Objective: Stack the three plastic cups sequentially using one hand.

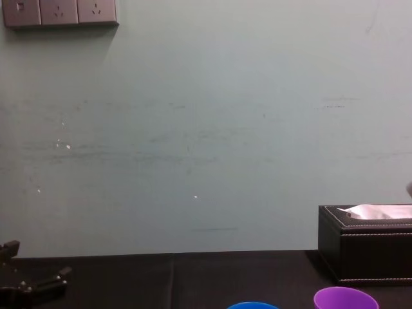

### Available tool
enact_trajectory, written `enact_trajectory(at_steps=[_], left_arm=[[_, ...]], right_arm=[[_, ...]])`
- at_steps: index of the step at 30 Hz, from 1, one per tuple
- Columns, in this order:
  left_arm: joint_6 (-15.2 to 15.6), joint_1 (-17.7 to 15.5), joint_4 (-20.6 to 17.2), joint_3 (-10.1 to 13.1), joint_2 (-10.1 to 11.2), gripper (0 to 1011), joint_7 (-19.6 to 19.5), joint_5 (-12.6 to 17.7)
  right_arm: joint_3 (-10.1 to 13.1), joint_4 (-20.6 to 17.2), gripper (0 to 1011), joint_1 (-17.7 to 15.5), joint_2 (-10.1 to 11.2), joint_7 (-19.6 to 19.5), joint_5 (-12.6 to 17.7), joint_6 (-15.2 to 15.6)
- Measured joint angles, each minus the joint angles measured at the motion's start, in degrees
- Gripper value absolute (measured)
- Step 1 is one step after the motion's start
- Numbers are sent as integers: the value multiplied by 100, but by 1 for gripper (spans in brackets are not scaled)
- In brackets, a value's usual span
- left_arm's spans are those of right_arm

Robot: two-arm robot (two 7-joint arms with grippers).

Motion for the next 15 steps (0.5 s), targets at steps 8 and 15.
enact_trajectory(at_steps=[8,15], left_arm=[[0,0,0,0,0,1000,0,0],[0,0,0,0,0,1000,0,0]], right_arm=[[8,11,1000,8,-12,15,-1,-15],[7,11,1000,7,-11,15,-1,-15]])
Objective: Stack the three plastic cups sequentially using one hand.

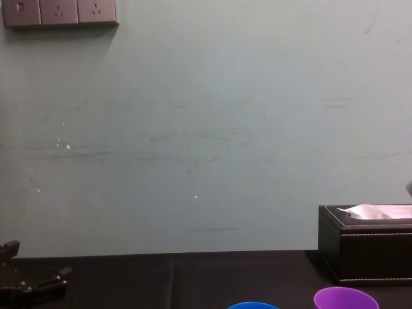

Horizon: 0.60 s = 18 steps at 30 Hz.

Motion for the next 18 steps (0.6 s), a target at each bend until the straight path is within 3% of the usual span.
enact_trajectory(at_steps=[5,12,18], left_arm=[[0,0,0,0,0,1000,0,0],[0,0,0,0,0,1000,0,0],[0,0,0,0,0,1000,0,0]], right_arm=[[-1,0,954,-1,1,0,1,0],[-1,-3,755,-3,4,-2,1,2],[-1,-5,715,-3,5,-3,1,4]])
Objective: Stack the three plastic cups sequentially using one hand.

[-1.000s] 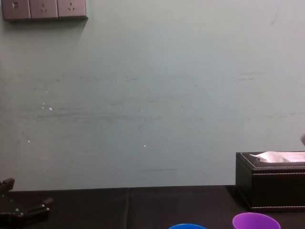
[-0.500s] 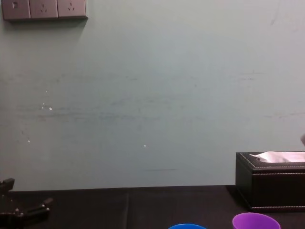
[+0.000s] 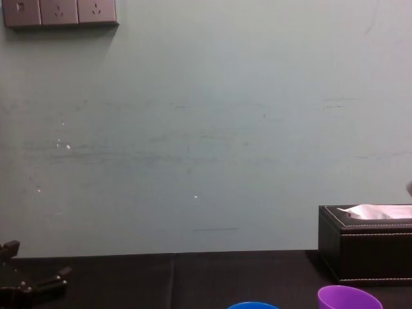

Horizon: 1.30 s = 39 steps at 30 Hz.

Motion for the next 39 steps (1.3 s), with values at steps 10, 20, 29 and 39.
enact_trajectory(at_steps=[10,20,29,39], left_arm=[[0,0,0,0,0,1000,0,0],[0,0,0,0,0,1000,0,0],[0,0,0,0,0,1000,0,0],[0,0,0,0,0,1000,0,0]], right_arm=[[-16,-358,716,-37,262,272,6,-29],[-85,-1048,716,100,809,871,238,116],[-68,-1403,716,454,1160,1331,614,370],[-249,-1482,716,761,1364,1745,952,568]])
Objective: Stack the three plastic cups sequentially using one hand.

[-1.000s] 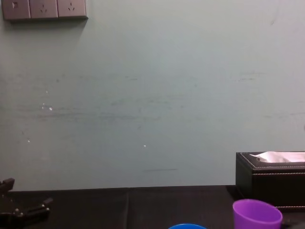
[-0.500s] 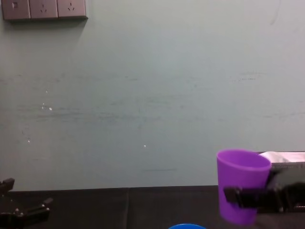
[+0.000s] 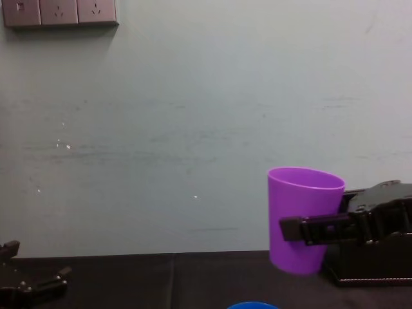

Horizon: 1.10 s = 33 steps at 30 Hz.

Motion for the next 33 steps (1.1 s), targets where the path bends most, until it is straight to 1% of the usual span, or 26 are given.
enact_trajectory(at_steps=[7,9,19,30,33], left_arm=[[0,0,0,0,0,1000,0,0],[0,0,0,0,0,1000,0,0],[0,0,0,0,0,1000,0,0],[0,0,0,0,0,1000,0,0],[0,0,0,0,0,1000,0,0]], right_arm=[[-237,24,715,112,10,28,29,30],[-346,72,715,163,-11,18,27,32],[-564,175,715,285,-35,-94,35,28],[-772,263,715,377,22,-210,48,-46],[-859,285,715,406,46,-254,43,-83]])
